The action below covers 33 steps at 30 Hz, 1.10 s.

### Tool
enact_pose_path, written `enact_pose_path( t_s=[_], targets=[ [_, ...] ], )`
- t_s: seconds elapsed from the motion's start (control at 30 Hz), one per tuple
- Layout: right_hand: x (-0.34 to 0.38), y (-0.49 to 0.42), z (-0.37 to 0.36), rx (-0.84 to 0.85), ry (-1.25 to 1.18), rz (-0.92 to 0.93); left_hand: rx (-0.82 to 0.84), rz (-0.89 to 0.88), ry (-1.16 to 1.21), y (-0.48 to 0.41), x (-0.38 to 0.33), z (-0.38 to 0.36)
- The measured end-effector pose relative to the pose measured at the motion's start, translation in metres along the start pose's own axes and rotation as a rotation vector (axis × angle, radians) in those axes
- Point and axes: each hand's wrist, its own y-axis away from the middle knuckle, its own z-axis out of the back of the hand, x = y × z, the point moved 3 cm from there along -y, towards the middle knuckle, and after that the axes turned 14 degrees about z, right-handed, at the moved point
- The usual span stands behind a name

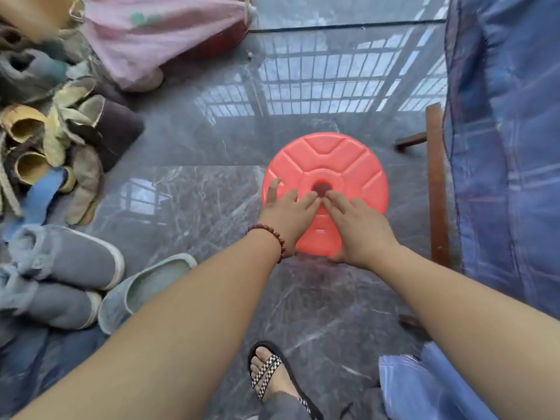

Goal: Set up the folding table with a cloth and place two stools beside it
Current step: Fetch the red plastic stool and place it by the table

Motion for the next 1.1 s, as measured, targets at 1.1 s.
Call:
enact_pose_path(
  t_s=[1.1],
  targets=[
    [0.018,0.071,0.202,-0.264,-0.390,-0.037,-0.012,0.146,0.272,0.068,0.045,0.207]
  ],
)
